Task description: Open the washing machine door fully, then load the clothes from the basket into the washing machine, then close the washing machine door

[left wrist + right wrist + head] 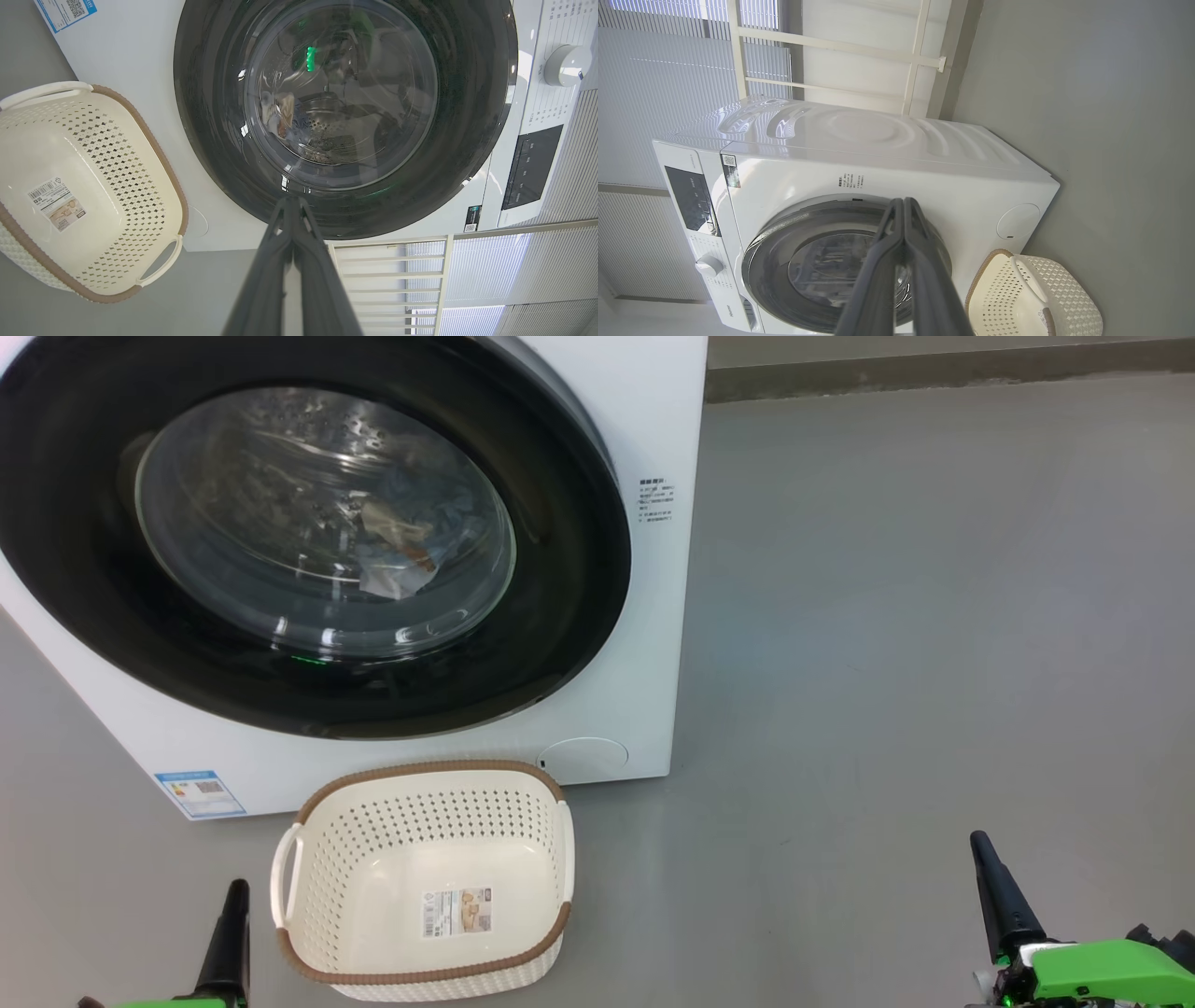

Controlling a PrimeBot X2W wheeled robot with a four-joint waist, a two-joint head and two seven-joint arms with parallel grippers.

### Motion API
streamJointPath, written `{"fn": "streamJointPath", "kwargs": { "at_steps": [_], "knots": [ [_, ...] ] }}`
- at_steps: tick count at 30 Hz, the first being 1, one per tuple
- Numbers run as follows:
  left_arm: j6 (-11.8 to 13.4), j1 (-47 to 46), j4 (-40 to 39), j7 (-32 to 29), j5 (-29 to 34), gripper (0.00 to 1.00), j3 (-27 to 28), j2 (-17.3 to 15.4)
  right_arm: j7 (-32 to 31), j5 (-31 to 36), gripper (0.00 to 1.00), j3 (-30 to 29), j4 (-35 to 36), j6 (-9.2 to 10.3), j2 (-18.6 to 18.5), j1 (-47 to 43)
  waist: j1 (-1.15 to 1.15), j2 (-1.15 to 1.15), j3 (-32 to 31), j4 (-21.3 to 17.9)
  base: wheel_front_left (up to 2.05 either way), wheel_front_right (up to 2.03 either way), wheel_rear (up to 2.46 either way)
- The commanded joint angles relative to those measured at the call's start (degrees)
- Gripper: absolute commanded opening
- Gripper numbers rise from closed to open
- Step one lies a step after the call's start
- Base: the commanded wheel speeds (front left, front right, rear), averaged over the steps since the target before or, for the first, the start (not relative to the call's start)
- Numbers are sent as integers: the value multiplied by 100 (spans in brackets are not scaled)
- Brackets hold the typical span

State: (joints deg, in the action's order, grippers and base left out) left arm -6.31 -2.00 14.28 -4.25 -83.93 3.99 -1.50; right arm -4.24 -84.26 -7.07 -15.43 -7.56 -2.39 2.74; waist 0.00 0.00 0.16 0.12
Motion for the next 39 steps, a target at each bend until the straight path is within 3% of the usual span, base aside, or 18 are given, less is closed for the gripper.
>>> {"fn": "streamJointPath", "kwargs": {
  "at_steps": [1, 11, 39],
  "knots": [
    [-81, -313, -83, -71, -227, 0, 202, -125, -70, -230, 0, 85, 141, 5, -47, 307, 0, 0, 0, -2, 0, 0, 0],
    [-117, -417, -23, -220, -810, 0, 250, -137, -222, -777, 0, 55, 141, 8, -49, 343, 0, 0, 1, -12, 0, 0, 0],
    [-118, -419, -22, -223, -825, 0, 251, -138, -225, -791, 0, 55, 141, 8, -49, 344, 0, 0, 2, -12, 0, 0, 0]
  ]
}}
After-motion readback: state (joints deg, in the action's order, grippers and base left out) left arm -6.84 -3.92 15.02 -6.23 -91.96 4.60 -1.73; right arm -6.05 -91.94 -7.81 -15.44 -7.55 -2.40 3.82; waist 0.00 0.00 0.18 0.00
